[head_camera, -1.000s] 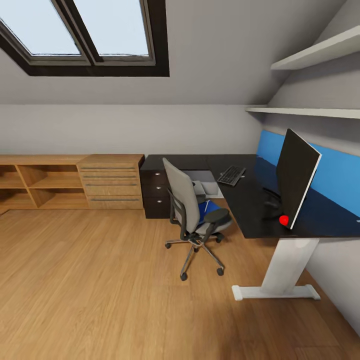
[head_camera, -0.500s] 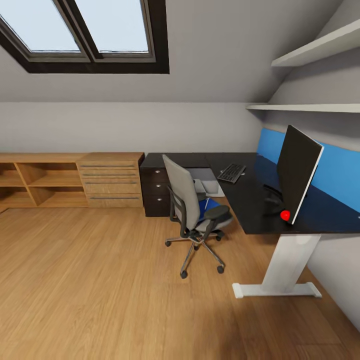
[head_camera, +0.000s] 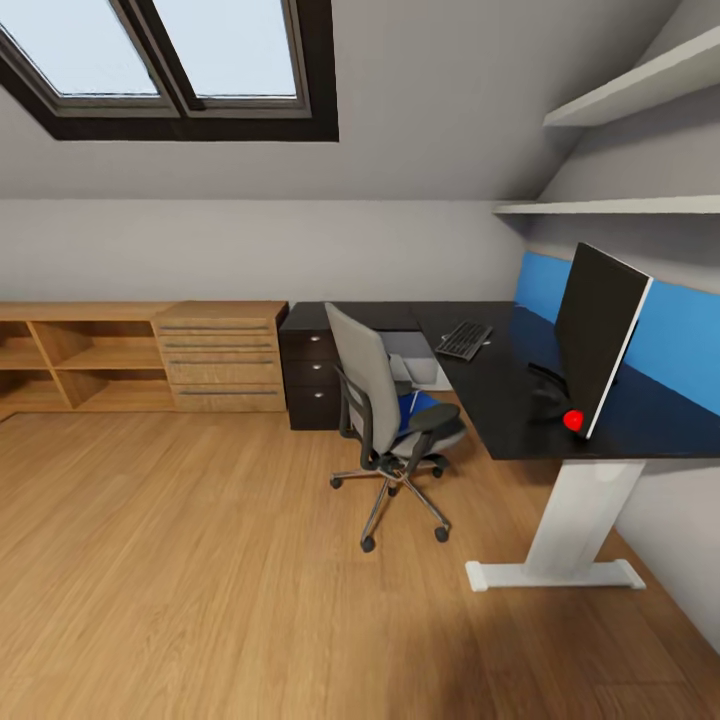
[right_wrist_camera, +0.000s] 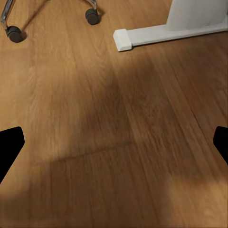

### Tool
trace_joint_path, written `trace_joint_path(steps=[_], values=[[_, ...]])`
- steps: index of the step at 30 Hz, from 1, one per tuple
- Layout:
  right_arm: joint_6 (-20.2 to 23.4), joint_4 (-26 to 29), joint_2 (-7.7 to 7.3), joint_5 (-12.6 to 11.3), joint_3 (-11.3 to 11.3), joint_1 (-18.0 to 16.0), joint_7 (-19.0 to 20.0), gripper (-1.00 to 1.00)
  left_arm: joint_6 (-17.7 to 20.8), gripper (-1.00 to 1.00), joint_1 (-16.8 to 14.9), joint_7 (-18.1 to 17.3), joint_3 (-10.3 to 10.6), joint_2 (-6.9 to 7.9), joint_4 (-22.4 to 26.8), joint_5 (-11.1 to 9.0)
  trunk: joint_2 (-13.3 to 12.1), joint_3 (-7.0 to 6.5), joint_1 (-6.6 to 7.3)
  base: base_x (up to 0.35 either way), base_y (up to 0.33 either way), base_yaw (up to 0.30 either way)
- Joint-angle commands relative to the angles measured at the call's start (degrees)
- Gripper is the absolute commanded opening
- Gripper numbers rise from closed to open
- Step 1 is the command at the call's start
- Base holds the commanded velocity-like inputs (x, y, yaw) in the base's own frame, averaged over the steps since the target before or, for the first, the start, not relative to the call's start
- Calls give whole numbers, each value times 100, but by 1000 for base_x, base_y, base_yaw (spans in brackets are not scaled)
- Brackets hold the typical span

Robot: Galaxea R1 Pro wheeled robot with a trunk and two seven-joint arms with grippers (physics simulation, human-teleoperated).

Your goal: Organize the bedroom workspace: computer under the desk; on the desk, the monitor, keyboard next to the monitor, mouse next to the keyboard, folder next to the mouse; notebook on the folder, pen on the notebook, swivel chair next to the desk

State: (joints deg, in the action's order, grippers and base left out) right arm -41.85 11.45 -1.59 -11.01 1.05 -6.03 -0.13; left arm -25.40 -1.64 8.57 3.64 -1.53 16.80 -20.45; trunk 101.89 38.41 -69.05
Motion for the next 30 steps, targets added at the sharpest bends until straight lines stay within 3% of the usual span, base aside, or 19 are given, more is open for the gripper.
trace_joint_path(steps=[1,6,8,11,12,13,14,15,17,18,21,25,28,30], values=[[-18,-2,1,2,9,-3,1,100,-16,100,-3,44,40,2,-1,-11,44,24,-22,0,0,0],[-23,8,8,-2,4,-3,3,100,-2,100,-5,47,63,-194,47,17,244,114,-132,0,0,0],[-3,91,15,-10,10,-5,-2,100,94,100,-10,114,71,-353,382,140,325,150,-176,0,0,0],[110,468,17,-13,15,-126,-25,100,649,100,-11,392,74,-415,1058,311,445,203,-242,0,0,0],[298,669,14,-17,16,-245,-50,100,1034,100,-15,540,74,-426,1442,347,485,221,-264,0,0,0],[809,934,-2,-32,17,-458,-136,100,1760,100,-55,736,71,-435,2111,378,525,239,-286,0,0,0],[1030,1011,-6,-36,17,-544,-180,100,2026,100,-83,786,70,-437,2351,384,565,257,-307,0,0,0],[1523,1137,-13,-41,17,-759,-294,100,2565,100,-174,862,65,-437,2830,391,605,275,-329,0,0,0],[2017,1218,-18,-43,17,-1018,-421,100,3064,100,-296,911,59,-437,3272,390,686,311,-373,0,0,0],[2481,1266,-21,-42,17,-1311,-542,100,3502,100,-439,942,56,-436,3631,386,726,329,-395,0,0,0],[3292,1296,-19,-42,18,-1921,-720,100,4108,100,-771,975,48,-441,4039,372,846,383,-461,0,0,0],[4860,1338,16,-83,30,-2847,-884,100,4463,100,-1170,953,52,-454,4137,318,1007,455,-549,0,0,0],[5453,1395,57,-90,35,-3097,-946,100,4507,100,-1247,934,54,-445,4041,320,1007,455,-549,0,0,0],[5608,1450,70,-93,46,-3170,-961,100,4483,100,-1270,925,46,-410,4047,326,1007,455,-549,0,0,0]])
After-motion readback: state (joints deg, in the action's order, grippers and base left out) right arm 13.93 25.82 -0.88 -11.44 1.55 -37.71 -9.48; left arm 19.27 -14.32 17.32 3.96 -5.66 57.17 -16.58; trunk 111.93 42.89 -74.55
